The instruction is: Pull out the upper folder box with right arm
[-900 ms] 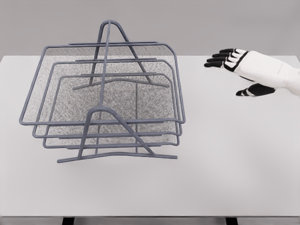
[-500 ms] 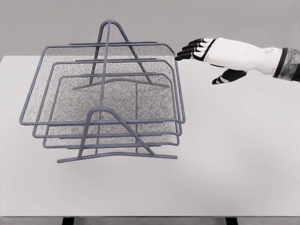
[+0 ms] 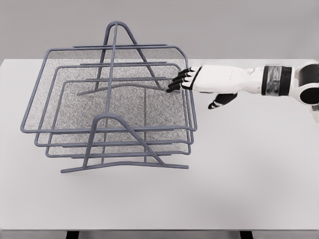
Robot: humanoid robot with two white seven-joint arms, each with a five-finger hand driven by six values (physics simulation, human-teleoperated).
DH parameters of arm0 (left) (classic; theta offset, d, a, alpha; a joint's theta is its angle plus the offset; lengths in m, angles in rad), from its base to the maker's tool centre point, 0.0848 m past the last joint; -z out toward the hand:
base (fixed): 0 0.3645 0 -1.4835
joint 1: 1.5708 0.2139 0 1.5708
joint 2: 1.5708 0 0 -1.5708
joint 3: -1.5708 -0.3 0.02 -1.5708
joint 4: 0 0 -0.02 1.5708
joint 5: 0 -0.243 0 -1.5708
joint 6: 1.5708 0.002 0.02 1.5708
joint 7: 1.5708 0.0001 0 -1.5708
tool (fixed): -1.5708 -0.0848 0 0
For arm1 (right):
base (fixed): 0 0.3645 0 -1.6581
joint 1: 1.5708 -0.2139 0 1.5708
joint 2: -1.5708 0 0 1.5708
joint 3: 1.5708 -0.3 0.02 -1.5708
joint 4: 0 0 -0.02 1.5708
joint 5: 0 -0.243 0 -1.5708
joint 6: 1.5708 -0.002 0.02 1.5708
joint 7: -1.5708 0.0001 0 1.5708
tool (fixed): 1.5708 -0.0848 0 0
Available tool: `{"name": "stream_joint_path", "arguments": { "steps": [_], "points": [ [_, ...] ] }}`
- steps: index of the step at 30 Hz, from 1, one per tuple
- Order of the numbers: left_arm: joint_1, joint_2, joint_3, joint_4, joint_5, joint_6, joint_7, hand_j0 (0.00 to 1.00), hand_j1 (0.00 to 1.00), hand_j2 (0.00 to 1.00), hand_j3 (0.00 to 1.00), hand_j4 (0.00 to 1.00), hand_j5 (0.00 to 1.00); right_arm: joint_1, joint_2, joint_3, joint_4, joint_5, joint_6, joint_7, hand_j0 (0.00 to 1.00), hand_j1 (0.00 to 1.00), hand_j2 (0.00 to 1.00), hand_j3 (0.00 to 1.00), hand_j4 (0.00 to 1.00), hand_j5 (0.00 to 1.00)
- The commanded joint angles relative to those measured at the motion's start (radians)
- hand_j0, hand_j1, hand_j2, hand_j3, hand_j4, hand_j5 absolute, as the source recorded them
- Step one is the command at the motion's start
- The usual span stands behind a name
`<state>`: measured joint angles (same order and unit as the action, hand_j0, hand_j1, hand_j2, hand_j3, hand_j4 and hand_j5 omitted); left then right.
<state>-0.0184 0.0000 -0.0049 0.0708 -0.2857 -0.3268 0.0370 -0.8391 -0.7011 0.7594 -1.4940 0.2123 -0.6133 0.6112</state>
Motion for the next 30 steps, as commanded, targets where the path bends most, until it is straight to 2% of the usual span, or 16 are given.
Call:
{"name": "stream_joint_path", "arguments": {
  "steps": [1,26,30],
  "points": [
    [0.0,0.0,0.0,0.0,0.0,0.0,0.0,1.0,1.0,1.0,1.0,1.0,1.0,0.0,-0.005,0.018,0.0,-0.001,0.002,0.0,1.0,1.0,1.0,1.0,1.0,1.0],
    [0.0,0.0,0.0,0.0,0.0,0.0,0.0,1.0,1.0,1.0,1.0,1.0,1.0,0.025,-0.176,0.012,-0.012,-0.008,0.002,0.0,1.0,1.0,1.0,1.0,1.0,1.0],
    [0.0,0.0,0.0,0.0,0.0,0.002,0.0,1.0,1.0,1.0,1.0,1.0,1.0,0.025,-0.215,0.011,-0.04,-0.011,0.002,0.0,1.0,1.0,1.0,1.0,1.0,1.0]
  ]
}}
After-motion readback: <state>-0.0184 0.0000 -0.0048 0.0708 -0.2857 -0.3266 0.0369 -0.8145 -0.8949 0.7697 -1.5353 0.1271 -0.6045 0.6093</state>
